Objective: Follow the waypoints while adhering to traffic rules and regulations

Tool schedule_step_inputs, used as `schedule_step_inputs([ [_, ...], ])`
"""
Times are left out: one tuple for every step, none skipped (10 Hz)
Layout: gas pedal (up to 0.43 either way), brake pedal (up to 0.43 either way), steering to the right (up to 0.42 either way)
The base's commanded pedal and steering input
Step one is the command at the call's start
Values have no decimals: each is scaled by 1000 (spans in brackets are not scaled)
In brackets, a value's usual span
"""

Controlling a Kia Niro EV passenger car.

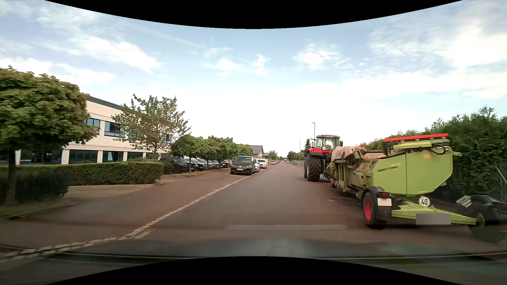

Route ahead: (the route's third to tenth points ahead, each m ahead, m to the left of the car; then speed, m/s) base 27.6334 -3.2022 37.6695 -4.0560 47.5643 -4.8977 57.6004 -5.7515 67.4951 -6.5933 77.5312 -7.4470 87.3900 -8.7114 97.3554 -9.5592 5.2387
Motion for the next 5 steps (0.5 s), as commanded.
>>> schedule_step_inputs([
  [268, 0, 55],
  [268, 0, 53],
  [260, 0, 53],
  [248, 0, 55],
  [248, 0, 56],
])
